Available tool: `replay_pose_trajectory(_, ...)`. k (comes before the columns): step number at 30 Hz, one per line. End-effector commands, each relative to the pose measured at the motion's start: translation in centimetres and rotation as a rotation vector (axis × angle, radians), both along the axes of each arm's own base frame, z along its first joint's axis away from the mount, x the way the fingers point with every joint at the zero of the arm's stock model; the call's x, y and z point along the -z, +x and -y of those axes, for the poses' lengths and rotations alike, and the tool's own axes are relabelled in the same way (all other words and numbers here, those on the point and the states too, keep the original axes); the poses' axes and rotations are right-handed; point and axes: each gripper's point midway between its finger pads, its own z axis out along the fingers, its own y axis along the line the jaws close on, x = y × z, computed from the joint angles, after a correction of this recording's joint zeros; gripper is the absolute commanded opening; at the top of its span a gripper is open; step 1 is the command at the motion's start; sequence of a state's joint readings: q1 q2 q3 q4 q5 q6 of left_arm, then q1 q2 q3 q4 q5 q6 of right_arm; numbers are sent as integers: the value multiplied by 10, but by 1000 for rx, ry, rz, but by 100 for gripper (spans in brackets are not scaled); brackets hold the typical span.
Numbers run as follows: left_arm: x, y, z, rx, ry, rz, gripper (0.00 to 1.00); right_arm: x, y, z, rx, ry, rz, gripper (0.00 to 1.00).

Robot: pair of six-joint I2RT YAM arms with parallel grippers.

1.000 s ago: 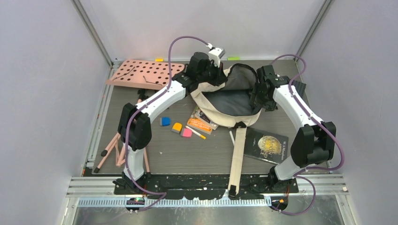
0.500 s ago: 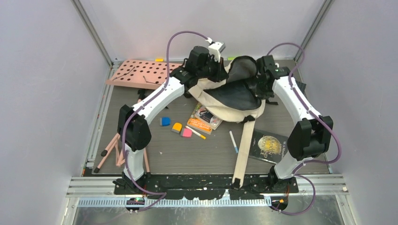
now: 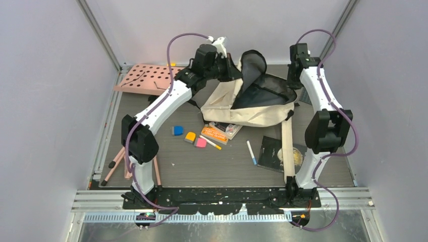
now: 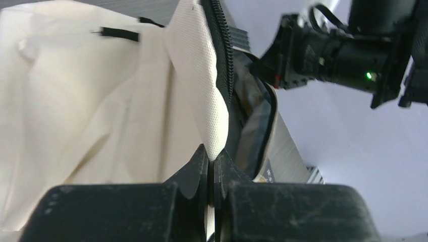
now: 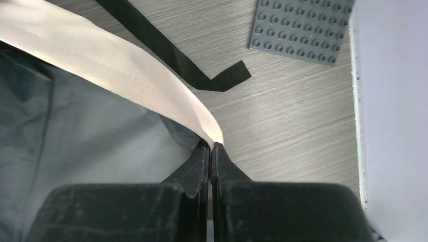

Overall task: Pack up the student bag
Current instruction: Pick up the book from the center of the board.

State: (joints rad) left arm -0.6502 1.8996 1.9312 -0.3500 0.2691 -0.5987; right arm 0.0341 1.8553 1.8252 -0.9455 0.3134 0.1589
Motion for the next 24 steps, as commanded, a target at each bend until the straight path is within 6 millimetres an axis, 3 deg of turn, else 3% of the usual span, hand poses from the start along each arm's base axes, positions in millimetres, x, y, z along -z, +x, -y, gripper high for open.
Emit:
replay_pose_trajectory(1,31,61,-31,-127,-128,-89,0,4,30,2,4,-7,64,1)
replay_pose_trajectory(6,102,85,-40,-150,-84,-200,0,27,47,5,41,-11,72,1)
replay_pose_trajectory(10,146,98,-53,-200,-40,-246,0,44,59,12,67,-39,70,1)
replay_pose_trajectory(16,185,117,-62,-252,64,-275,0,64,83,18,98,-73,68,1)
replay_pose_trajectory(20,209,129,-85,-371,203,-310,0,65,100,23,139,-86,94,1)
replay_pose_trajectory(24,226,126,-106,-457,306,-361,0,67,116,25,170,-84,112,1)
